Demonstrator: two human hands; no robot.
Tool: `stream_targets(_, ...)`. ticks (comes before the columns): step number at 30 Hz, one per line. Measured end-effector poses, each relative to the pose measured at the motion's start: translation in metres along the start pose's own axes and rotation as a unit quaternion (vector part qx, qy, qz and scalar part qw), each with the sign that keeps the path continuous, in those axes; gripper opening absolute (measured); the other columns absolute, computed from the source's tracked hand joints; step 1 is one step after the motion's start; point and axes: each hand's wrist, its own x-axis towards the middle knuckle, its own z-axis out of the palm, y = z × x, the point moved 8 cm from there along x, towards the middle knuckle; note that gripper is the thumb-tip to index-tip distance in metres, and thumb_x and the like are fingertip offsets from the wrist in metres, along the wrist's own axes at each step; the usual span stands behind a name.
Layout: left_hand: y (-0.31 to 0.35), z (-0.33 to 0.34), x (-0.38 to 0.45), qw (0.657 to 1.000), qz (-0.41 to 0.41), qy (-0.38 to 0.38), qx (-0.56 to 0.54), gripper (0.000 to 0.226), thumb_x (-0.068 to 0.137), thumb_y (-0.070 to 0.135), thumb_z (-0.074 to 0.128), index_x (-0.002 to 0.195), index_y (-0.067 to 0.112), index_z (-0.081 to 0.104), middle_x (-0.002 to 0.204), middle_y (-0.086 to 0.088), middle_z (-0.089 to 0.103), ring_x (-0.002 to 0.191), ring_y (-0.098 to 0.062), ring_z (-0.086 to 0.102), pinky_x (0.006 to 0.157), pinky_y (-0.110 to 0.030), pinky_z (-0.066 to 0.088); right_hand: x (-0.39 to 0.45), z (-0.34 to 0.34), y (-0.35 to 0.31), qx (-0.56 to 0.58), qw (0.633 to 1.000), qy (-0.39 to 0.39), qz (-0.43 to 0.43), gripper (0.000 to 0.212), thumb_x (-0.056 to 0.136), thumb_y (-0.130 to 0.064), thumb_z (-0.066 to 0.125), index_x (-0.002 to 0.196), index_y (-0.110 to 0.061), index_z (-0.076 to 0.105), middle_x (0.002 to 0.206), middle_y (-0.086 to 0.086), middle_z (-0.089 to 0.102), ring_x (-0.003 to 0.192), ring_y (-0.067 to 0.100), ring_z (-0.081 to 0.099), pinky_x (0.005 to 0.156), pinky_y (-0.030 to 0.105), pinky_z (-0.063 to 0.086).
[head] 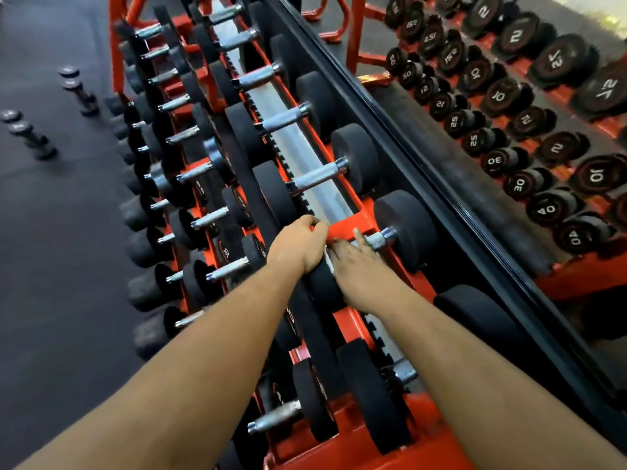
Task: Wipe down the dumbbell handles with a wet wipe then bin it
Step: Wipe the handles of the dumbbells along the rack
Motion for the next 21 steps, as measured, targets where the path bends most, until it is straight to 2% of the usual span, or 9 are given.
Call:
stream_targets(3, 0.001, -0.001, -0.001, 1.000, -0.010, 0.005, 0.017, 0.041, 0.096, 0.043, 0.039, 0.124, 0.029, 0.064, 0.129, 0.000, 0.067, 0.118, -0.026, 0.059, 0.092, -0.034, 0.043, 0.024, 0.002, 0.001, -0.034, 0.997, -0.071, -0.005, 0.045, 0.096, -0.011, 0.040, 0.141, -0.009, 0.045, 0.131, 0.008, 0.052, 0.125, 0.027, 0.046, 0.120, 0.062, 0.010)
stream_targets(5, 0.001, -0.005, -0.006, 0.999, -0.027, 0.019, 0.013, 0.041, 0.094, 0.043, 0.039, 0.123, 0.031, 0.065, 0.130, 0.001, 0.067, 0.121, -0.025, 0.059, 0.097, -0.035, 0.045, 0.026, 0.002, 0.001, -0.038, 0.997, -0.061, -0.001, 0.046, 0.097, -0.012, 0.038, 0.144, -0.010, 0.042, 0.136, 0.009, 0.050, 0.129, 0.028, 0.044, 0.120, 0.062, 0.008)
stream_targets(8, 0.007, -0.012, -0.017, 0.997, -0.051, 0.048, 0.039, 0.036, 0.095, 0.041, 0.040, 0.114, 0.029, 0.068, 0.118, -0.003, 0.070, 0.113, -0.029, 0.061, 0.090, -0.037, 0.047, -0.003, 0.002, -0.001, -0.007, 1.000, -0.022, 0.003, 0.063, 0.096, -0.011, 0.034, 0.157, -0.005, 0.017, 0.161, 0.018, 0.021, 0.151, 0.034, 0.014, 0.121, 0.060, -0.001)
stream_targets(10, 0.012, -0.018, -0.029, 0.991, -0.059, 0.098, 0.072, 0.034, 0.097, 0.042, 0.039, 0.095, 0.023, 0.068, 0.098, -0.006, 0.068, 0.100, -0.032, 0.063, 0.076, -0.037, 0.044, -0.024, 0.000, -0.002, 0.030, 0.999, -0.013, -0.015, 0.066, 0.094, -0.007, 0.034, 0.157, -0.005, 0.018, 0.166, 0.017, 0.004, 0.154, 0.033, -0.005, 0.121, 0.058, -0.004)
stream_targets(11, 0.015, -0.021, -0.037, 0.986, -0.067, 0.129, 0.080, 0.035, 0.097, 0.042, 0.039, 0.090, 0.021, 0.066, 0.094, -0.007, 0.067, 0.098, -0.034, 0.062, 0.074, -0.037, 0.042, -0.028, -0.004, 0.000, 0.045, 0.999, -0.005, -0.023, 0.064, 0.093, -0.006, 0.035, 0.156, -0.005, 0.022, 0.166, 0.017, 0.003, 0.154, 0.033, -0.007, 0.122, 0.058, -0.005)
stream_targets(13, 0.011, -0.014, -0.048, 0.983, -0.091, 0.153, 0.043, 0.039, 0.095, 0.045, 0.041, 0.094, 0.019, 0.070, 0.102, -0.009, 0.070, 0.102, -0.033, 0.063, 0.079, -0.038, 0.046, -0.024, -0.004, 0.001, 0.059, 0.998, -0.003, -0.025, 0.061, 0.094, -0.006, 0.033, 0.154, -0.006, 0.027, 0.165, 0.016, 0.015, 0.154, 0.033, -0.001, 0.122, 0.057, -0.004)
stream_targets(16, 0.008, 0.000, -0.051, 0.982, -0.106, 0.145, -0.054, 0.057, 0.081, 0.054, 0.032, 0.099, 0.016, 0.071, 0.113, -0.009, 0.067, 0.109, -0.033, 0.061, 0.091, -0.042, 0.048, 0.006, 0.004, 0.001, 0.076, 0.996, -0.035, -0.022, 0.049, 0.095, -0.009, 0.037, 0.143, -0.012, 0.043, 0.143, 0.011, 0.048, 0.141, 0.029, 0.035, 0.123, 0.054, 0.000)
stream_targets(19, 0.002, -0.003, -0.044, 0.978, -0.114, 0.161, -0.066, 0.047, 0.089, 0.049, 0.039, 0.102, 0.020, 0.073, 0.111, -0.006, 0.069, 0.105, -0.029, 0.062, 0.083, -0.037, 0.045, 0.032, 0.000, 0.007, 0.074, 0.994, -0.086, 0.005, 0.037, 0.094, -0.010, 0.043, 0.127, -0.022, 0.053, 0.124, 0.003, 0.063, 0.118, 0.025, 0.057, 0.114, 0.043, 0.027)
stream_targets(21, -0.001, -0.005, -0.039, 0.976, -0.118, 0.173, -0.063, 0.039, 0.093, 0.047, 0.044, 0.104, 0.024, 0.075, 0.107, -0.003, 0.073, 0.102, -0.027, 0.064, 0.079, -0.034, 0.043, 0.035, -0.002, 0.008, 0.081, 0.993, -0.084, 0.022, 0.034, 0.094, -0.010, 0.044, 0.124, -0.024, 0.054, 0.121, 0.002, 0.065, 0.116, 0.025, 0.058, 0.110, 0.041, 0.030)
